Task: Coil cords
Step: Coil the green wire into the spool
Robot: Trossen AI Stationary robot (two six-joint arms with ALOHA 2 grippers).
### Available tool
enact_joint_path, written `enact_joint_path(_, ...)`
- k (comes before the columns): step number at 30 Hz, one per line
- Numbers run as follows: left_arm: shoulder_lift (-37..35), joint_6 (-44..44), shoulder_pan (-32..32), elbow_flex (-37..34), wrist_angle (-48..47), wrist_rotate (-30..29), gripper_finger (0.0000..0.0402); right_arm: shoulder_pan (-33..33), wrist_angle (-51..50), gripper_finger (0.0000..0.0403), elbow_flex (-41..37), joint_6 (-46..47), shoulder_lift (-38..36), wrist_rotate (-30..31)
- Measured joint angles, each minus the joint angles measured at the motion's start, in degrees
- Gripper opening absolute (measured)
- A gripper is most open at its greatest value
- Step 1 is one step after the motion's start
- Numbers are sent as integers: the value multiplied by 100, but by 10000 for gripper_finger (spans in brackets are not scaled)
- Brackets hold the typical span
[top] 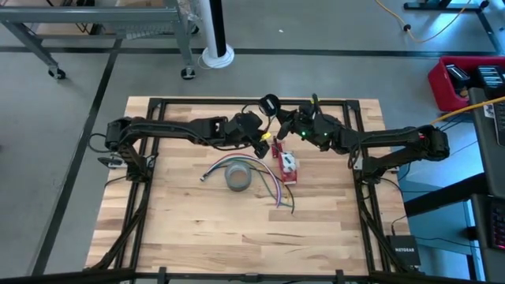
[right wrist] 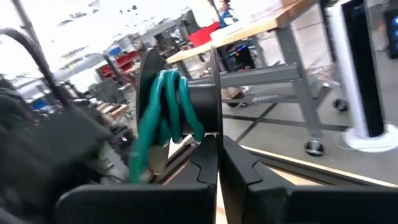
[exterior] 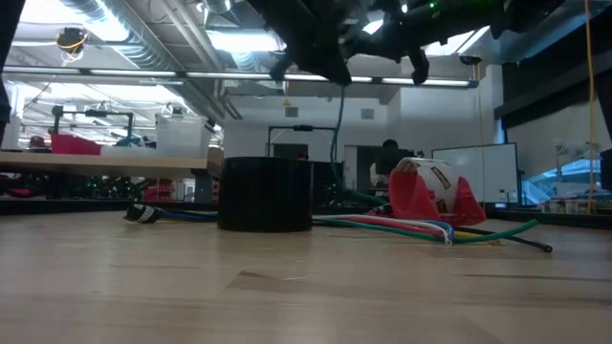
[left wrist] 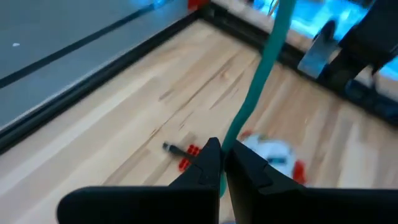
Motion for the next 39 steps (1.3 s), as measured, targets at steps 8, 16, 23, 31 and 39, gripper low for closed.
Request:
enact_joint_path(8, 67, 77, -9, -2, -584, -632, 2, 2, -405, 3, -2, -3, -200, -142)
enact_joint_path(16, -145, 364, 188, -2, -1043, -923, 1, 6, -1387, 3, 7, 350, -525, -723)
enact_joint_path(23, -145, 567, 522, -5, -1047, -683, 11, 7, -2275, 3, 7, 494, -535, -1043)
enact_joint_path(31, -145, 947, 783, -9, -1029, -20, 24, 7, -3053, 3, 7, 464, -535, -1062)
enact_joint_path(39, -145, 1105, 960, -9, -681, 187, 26, 4, -3168, 3, 7, 456, -287, -1369)
